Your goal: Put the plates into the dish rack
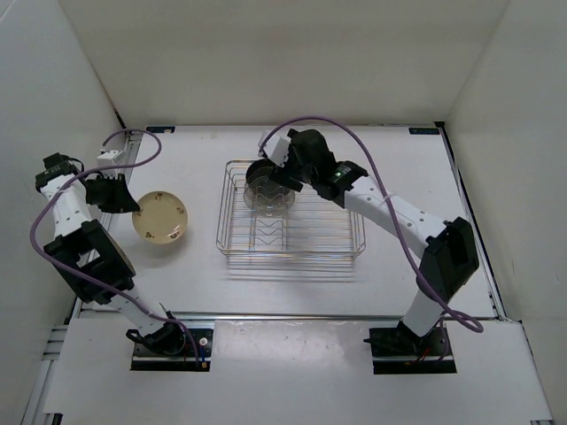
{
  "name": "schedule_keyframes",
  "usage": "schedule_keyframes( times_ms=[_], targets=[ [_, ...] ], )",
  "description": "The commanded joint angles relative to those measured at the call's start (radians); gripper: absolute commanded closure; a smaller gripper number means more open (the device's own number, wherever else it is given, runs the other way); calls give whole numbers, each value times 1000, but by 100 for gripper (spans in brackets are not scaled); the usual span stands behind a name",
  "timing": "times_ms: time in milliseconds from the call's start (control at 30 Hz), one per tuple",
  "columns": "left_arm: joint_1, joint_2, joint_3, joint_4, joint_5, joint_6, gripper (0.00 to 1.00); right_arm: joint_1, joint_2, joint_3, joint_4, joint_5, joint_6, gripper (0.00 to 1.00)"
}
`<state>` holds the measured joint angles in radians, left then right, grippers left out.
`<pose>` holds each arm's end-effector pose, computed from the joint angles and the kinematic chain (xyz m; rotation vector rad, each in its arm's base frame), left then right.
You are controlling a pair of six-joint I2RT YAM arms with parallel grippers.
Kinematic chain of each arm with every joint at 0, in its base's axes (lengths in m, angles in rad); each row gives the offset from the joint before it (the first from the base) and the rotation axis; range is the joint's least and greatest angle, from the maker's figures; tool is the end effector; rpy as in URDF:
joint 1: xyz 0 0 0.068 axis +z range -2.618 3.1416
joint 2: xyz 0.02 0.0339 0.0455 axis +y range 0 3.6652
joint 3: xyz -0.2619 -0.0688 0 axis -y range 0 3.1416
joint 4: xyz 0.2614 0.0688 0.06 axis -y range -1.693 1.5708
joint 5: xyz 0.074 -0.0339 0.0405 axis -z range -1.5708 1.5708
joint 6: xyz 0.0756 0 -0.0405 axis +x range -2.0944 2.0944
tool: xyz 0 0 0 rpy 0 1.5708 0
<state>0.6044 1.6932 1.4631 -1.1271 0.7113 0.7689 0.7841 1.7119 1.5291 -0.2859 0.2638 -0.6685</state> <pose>0.3144 0.1571 0.2440 0.3020 2.4617 -0.5435 0.3367 0.3080 0.3179 -1.2189 1.6203 -0.1959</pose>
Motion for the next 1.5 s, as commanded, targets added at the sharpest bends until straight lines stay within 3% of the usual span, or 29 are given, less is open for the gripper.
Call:
schedule_keyframes(
  times_ms=[0, 300, 433, 533, 700, 767, 867, 1033, 1133, 1467],
  targets=[
    [-18, -76, 51, -20, 39, -29, 90, -17, -63, 20, 24, 29, 32, 12],
    [-71, -76, 170, 10, -29, -95, 90, -85, -144, -50, 24, 29, 63, 12],
    [-153, -63, 262, 10, -119, -134, 90, -163, -192, -60, 24, 29, 72, 11],
    [-221, -24, 402, -5, -173, -147, 90, -223, -224, -70, 24, 19, 92, 11],
    [-330, 78, 762, -100, -292, -157, 90, -327, -288, -144, 14, -3, 124, 10],
    [-398, 101, 824, -114, -356, -157, 90, -358, -319, -184, 14, -14, 133, 10],
    [-494, 71, 803, -85, -426, -146, 90, -422, -357, -216, 14, -37, 155, 10],
    [-633, -36, 573, 45, -527, -125, 90, -528, -408, -264, 5, -70, 165, 10],
    [-735, -72, 508, 79, -596, -100, 90, -592, -432, -293, 5, -95, 165, 10],
    [-986, -93, 580, 93, -763, -57, 90, -755, -475, -382, -15, -173, 195, 10]
  ],
)
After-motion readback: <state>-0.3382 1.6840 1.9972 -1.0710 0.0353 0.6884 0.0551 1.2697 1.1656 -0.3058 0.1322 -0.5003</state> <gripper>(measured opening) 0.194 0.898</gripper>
